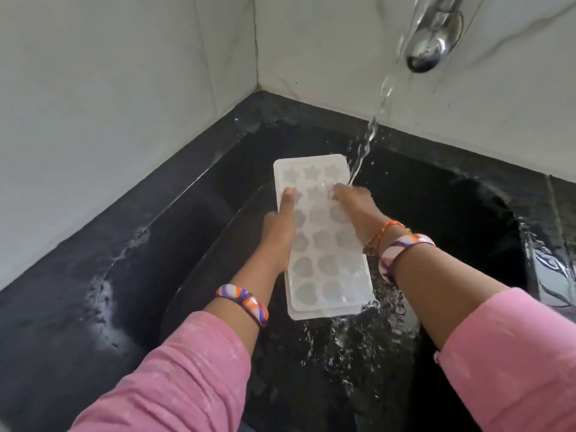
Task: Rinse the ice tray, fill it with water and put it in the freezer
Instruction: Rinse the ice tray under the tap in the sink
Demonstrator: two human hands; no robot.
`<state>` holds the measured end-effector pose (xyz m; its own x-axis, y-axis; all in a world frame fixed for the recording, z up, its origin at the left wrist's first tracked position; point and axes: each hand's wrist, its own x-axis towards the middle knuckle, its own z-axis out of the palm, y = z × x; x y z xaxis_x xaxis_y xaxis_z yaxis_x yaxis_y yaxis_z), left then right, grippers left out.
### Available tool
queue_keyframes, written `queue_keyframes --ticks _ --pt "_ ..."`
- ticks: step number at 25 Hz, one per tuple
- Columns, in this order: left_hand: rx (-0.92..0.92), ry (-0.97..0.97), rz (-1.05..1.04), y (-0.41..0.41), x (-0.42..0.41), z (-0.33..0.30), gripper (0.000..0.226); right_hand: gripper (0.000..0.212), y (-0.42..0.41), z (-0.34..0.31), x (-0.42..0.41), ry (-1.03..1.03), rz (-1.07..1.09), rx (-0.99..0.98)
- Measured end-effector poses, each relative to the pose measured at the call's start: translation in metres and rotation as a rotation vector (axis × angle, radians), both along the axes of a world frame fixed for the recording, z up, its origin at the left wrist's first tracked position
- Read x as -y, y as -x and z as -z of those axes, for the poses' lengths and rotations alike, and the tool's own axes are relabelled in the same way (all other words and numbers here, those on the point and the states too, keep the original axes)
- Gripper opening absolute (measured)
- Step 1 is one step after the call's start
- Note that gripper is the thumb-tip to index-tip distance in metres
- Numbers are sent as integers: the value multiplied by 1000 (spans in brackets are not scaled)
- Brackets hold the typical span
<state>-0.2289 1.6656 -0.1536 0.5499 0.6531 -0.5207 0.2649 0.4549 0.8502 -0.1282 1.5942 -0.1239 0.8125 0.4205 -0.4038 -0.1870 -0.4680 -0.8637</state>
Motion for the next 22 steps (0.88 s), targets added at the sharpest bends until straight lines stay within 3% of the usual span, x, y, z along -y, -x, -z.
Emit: queue_keyframes --ticks 2,4,6,7,9,11,12,14,15,17,19,21,22 --pt "0 -24 -2 0 4 1 67 19 -2 2 10 33 -99 -126" --pt "-10 -61 59 -2 10 3 75 19 -14 2 16 229 -106 125" --pt "-4 -74 98 -5 14 6 78 21 -12 4 16 244 -24 352" --pt "12 -61 93 -6 15 6 75 22 -9 7 14 148 7 304" --pt "17 -50 80 -4 11 6 70 24 -7 8 12 2 38 8" --pt "7 -76 95 -3 4 7 70 29 -6 6 17 85 -33 -181" --pt "7 -85 107 -3 3 7 71 32 -8 3 16 163 -49 -108" --pt "18 -79 119 -3 4 4 75 28 -9 1 9 313 -37 267" --pt "29 -58 115 -3 5 3 74 23 -6 2 5 288 -15 370" --pt "47 -23 90 -3 4 2 71 17 -1 2 1 100 -25 321" --pt "45 -34 79 -3 1 3 71 10 1 -2 9 28 -82 122" --pt "39 -79 109 -5 -1 4 76 18 -5 -11 16 212 -90 135" --pt "46 -98 127 -5 1 1 80 24 -8 -14 17 363 -93 293"
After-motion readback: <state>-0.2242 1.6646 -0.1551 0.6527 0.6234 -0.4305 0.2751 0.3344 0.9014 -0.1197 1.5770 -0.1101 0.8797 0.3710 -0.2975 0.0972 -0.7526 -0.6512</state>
